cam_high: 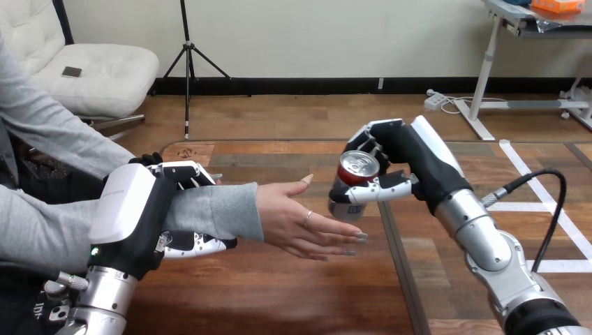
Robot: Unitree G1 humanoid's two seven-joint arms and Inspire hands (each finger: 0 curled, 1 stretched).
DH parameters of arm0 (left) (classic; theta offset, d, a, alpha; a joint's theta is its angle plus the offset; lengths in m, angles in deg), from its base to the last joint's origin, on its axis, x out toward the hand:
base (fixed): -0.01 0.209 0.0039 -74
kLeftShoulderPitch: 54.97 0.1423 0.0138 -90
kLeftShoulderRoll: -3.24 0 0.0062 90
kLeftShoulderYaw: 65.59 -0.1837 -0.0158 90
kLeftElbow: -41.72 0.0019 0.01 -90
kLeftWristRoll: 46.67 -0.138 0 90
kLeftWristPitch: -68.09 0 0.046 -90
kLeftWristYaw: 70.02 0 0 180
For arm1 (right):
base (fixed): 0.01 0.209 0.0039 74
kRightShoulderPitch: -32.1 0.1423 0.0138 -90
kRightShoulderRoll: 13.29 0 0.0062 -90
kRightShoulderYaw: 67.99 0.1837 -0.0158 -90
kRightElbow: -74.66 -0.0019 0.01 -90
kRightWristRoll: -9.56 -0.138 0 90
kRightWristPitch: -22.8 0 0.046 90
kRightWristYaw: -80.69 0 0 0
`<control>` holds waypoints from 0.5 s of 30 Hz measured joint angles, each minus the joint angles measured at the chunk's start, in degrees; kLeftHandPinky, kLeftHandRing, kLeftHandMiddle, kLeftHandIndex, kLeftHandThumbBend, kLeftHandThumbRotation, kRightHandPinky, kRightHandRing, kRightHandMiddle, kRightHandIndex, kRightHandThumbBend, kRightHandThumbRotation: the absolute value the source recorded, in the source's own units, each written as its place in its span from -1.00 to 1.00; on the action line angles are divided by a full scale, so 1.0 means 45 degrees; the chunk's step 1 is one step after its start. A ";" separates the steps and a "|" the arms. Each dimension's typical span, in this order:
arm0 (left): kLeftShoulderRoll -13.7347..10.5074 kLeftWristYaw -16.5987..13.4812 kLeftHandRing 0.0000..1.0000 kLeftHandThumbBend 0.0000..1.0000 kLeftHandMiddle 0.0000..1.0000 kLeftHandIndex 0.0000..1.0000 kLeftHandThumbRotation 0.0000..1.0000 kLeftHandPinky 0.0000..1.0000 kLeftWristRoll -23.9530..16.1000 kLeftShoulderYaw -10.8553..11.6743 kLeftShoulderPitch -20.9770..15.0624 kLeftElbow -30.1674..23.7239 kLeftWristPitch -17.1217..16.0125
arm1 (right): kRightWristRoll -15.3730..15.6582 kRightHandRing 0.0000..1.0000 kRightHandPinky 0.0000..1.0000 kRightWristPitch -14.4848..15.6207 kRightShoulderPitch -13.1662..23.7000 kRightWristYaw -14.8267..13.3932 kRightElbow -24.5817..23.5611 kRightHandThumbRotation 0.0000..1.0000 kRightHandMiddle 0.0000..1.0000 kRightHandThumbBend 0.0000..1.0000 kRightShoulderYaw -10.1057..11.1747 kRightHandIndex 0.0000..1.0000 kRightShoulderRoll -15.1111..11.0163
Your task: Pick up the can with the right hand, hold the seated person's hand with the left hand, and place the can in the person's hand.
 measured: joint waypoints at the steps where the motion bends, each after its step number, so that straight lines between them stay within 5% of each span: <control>1: 0.0002 0.0013 -0.47 0.70 -0.32 -0.21 -1.00 -0.55 0.0000 0.0000 0.0000 0.0000 0.0013 | -0.0013 -0.38 -0.47 0.0000 0.0003 0.0033 -0.0017 -1.00 -0.17 0.62 0.0000 -0.14 0.0034; 15: 0.0092 0.0112 -0.48 0.68 -0.33 -0.21 -1.00 -0.56 0.0124 0.0000 0.0000 0.0011 0.0024 | -0.0027 -0.34 -0.42 -0.0009 0.0011 0.0338 -0.0262 -1.00 -0.16 0.61 -0.0096 -0.14 0.0390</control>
